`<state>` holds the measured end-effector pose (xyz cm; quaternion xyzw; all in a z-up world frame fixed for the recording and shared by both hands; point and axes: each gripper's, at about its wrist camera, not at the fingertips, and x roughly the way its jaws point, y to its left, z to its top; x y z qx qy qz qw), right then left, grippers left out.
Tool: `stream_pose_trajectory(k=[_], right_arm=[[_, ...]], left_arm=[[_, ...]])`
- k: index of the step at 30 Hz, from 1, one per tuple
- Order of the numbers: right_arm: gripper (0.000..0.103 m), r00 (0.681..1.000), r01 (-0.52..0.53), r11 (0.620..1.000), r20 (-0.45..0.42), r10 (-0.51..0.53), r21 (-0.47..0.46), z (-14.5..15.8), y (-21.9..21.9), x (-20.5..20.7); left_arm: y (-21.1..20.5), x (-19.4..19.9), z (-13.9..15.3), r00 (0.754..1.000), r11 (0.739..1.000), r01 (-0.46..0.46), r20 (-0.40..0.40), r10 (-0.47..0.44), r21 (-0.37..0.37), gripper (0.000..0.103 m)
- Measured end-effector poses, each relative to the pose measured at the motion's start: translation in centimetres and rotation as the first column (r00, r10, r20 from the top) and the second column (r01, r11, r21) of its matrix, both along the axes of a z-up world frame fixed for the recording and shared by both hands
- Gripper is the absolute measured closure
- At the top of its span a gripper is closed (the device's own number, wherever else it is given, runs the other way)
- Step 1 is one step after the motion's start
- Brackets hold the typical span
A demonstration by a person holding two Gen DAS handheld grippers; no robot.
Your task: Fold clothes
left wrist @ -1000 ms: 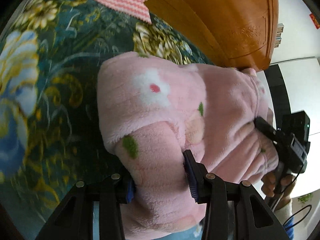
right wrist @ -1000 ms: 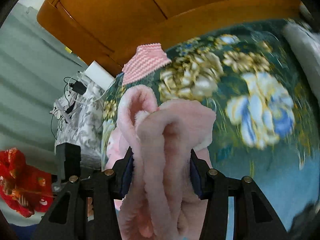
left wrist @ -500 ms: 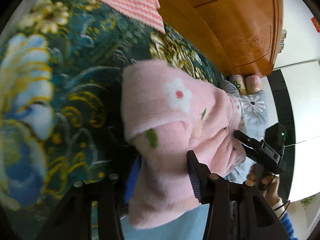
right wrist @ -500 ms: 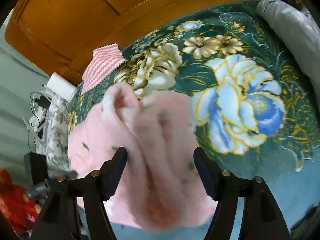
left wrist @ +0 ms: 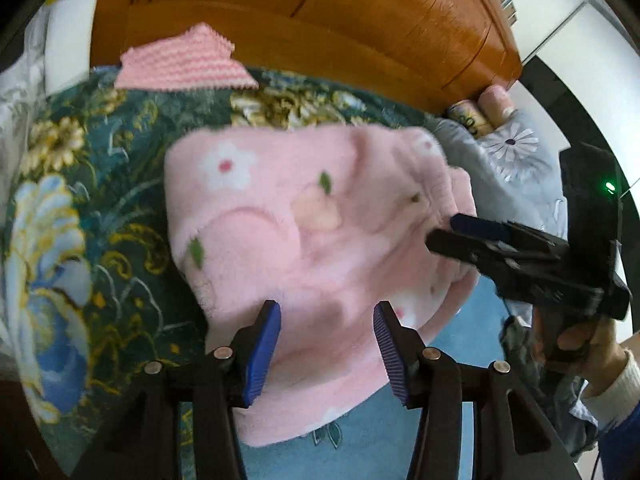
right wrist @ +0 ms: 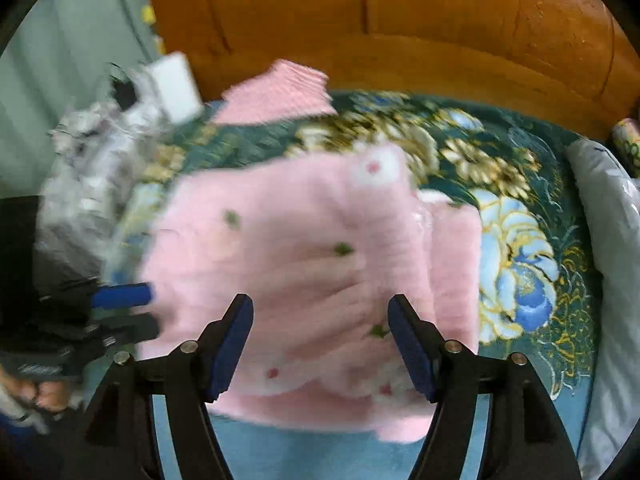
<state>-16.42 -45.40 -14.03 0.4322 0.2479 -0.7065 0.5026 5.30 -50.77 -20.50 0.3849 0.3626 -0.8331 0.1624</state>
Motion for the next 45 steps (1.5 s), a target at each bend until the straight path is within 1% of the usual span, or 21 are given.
stream_pose_trajectory(k=[1,3,5,7,10,13,15,16,18,19,21,22,24,26,30,34,36,38,40,42,45], right_arm=[[0.032,1.0,0.022,1.0,-0.011,-0.022,0.011,-0.8,-0.2,-0.8],[0.032,0.996,0.093,0.995,0.004,-0.093,0.028,-2.4,-0.5,-2.7],[0.032,0.988,0.15,0.989,0.04,-0.15,0.013,-2.6,-0.6,-3.6],[0.032,0.988,0.149,0.988,0.046,-0.148,-0.025,-1.8,0.1,-3.0],[0.032,0.988,0.151,0.985,0.048,-0.147,-0.085,-0.5,2.1,-1.6],[0.03,0.983,0.183,0.976,0.027,-0.181,-0.115,-0.3,5.0,0.0],[0.028,0.974,0.225,0.971,0.012,-0.224,-0.087,-1.8,6.8,0.8],[0.02,0.97,0.242,0.968,0.005,-0.242,-0.07,-2.7,7.4,1.0],[0.011,0.961,0.277,0.96,-0.01,-0.277,-0.037,-4.4,8.4,1.4],[0.008,0.956,0.292,0.956,-0.005,-0.292,-0.038,-5.0,8.8,1.5],[0.007,0.947,0.321,0.946,0.003,-0.321,-0.042,-6.3,9.6,1.6],[0.007,0.942,0.334,0.941,-0.011,-0.335,-0.053,-6.8,9.8,1.7],[0.006,0.933,0.356,0.932,-0.026,-0.358,-0.064,-7.7,10.3,1.7],[0.005,0.924,0.378,0.924,-0.044,-0.381,-0.067,-8.5,10.5,1.5],[0.005,0.914,0.382,0.92,-0.108,-0.39,-0.085,-9.5,10.6,1.4],[0.005,0.912,0.378,0.921,-0.131,-0.388,-0.098,-10.4,10.5,1.3],[0.005,0.91,0.378,0.921,-0.143,-0.389,-0.098,-10.8,10.5,1.2],[0.005,0.908,0.379,0.92,-0.153,-0.39,-0.097,-11.1,10.5,1.3],[0.005,0.907,0.38,0.92,-0.156,-0.391,-0.094,-11.4,10.4,1.2],[0.005,0.91,0.374,0.923,-0.155,-0.384,-0.09,-11.5,10.3,1.2],[0.005,0.911,0.372,0.924,-0.156,-0.382,-0.091,-11.7,10.2,1.4]], left_arm=[[-0.1,-0.4,-0.5,1.0,1.0,0.001,0.007,-0.001,0.008,0.05],[-0.2,-1.3,-1.3,1.0,1.0,0.001,0.023,-0.002,0.021,0.05],[0.2,-1.6,-0.9,0.999,1.0,-0.002,0.043,0.002,-0.008,0.05],[0.8,-1.3,-0.1,0.999,0.999,-0.01,0.037,0.011,-0.039,0.049],[2.4,-0.2,1.1,0.999,0.997,-0.041,0.001,0.041,-0.068,0.047],[5.2,0.7,1.6,0.995,0.985,-0.101,-0.013,0.1,-0.141,0.034],[6.7,0.7,1.1,0.994,0.979,-0.104,0.003,0.107,-0.175,0.03],[7.5,0.7,0.8,0.994,0.977,-0.105,0.012,0.109,-0.188,0.029],[8.4,0.4,-0.2,0.993,0.977,-0.104,0.038,0.113,-0.188,0.024],[8.8,0.3,-0.7,0.992,0.976,-0.106,0.051,0.118,-0.191,0.023],[9.7,0.1,-1.4,0.99,0.971,-0.11,0.061,0.126,-0.214,0.017],[9.8,0.0,-1.7,0.989,0.967,-0.114,0.064,0.132,-0.229,0.015],[10.2,-0.4,-2.1,0.987,0.957,-0.118,0.078,0.143,-0.264,0.005],[10.6,-1.0,-2.6,0.983,0.95,-0.121,0.095,0.155,-0.288,0.0],[11.0,-1.7,-3.7,0.976,0.94,-0.139,0.116,0.183,-0.312,0.0],[12.1,-2.2,-4.1,0.967,0.904,-0.143,0.138,0.214,-0.403,0.0],[12.8,-1.9,-4.4,0.958,0.881,-0.174,0.13,0.254,-0.44,0.0],[13.4,-1.6,-4.8,0.946,0.856,-0.218,0.113,0.302,-0.469,0.0],[13.8,-1.2,-5.1,0.94,0.83,-0.259,0.07,0.334,-0.494,0.0],[13.6,-1.2,-5.5,0.93,0.82,-0.277,0.074,0.36,-0.501,0.0],[13.2,-1.5,-6.3,0.921,0.823,-0.27,0.116,0.373,-0.5,0.0]])
